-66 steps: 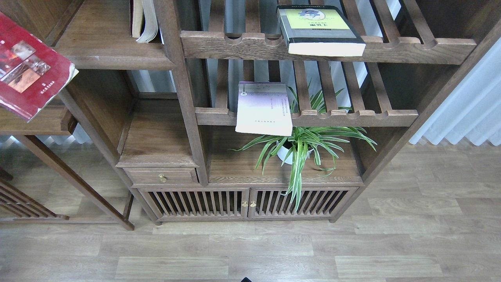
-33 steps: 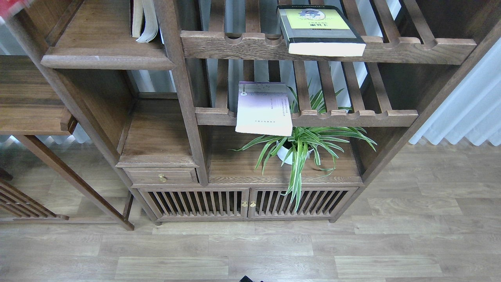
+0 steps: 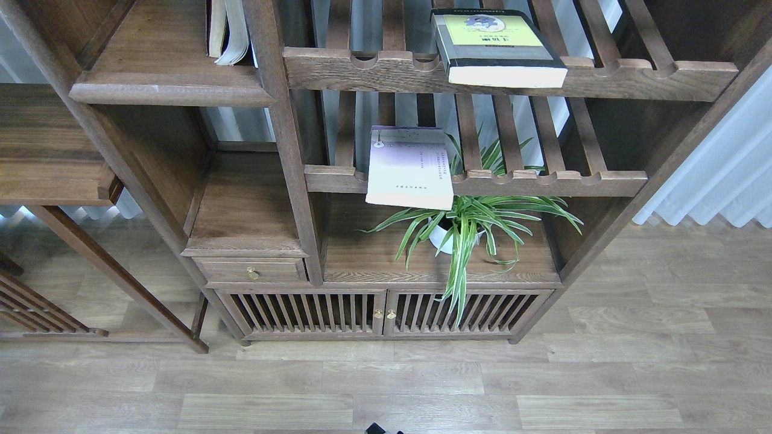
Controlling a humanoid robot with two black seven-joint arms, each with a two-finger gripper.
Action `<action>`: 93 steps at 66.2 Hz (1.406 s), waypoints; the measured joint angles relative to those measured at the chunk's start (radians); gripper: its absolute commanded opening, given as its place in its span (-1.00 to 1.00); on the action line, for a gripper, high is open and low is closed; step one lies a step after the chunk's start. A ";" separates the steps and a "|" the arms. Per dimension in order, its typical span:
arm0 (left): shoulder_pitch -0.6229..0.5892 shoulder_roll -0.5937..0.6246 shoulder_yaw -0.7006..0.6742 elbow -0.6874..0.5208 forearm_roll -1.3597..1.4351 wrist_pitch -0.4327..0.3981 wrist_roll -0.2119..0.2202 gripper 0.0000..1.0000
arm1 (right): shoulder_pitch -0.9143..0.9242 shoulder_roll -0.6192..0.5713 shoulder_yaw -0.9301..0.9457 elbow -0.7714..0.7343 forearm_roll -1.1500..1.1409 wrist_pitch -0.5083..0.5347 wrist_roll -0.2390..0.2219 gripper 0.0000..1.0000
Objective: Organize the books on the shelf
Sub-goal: 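Push the red book into the upper-left shelf compartment with the left gripper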
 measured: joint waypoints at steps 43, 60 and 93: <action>-0.368 -0.287 0.228 0.212 0.116 0.000 0.097 -0.83 | -0.001 -0.001 0.002 0.000 0.002 0.000 0.002 1.00; -0.461 -0.427 0.243 0.273 0.300 0.000 0.114 -0.83 | -0.002 0.000 0.002 0.000 0.002 0.000 0.002 1.00; -0.530 -0.363 0.163 0.313 0.586 0.000 0.118 -0.72 | -0.001 0.000 0.003 -0.001 0.006 0.000 0.003 1.00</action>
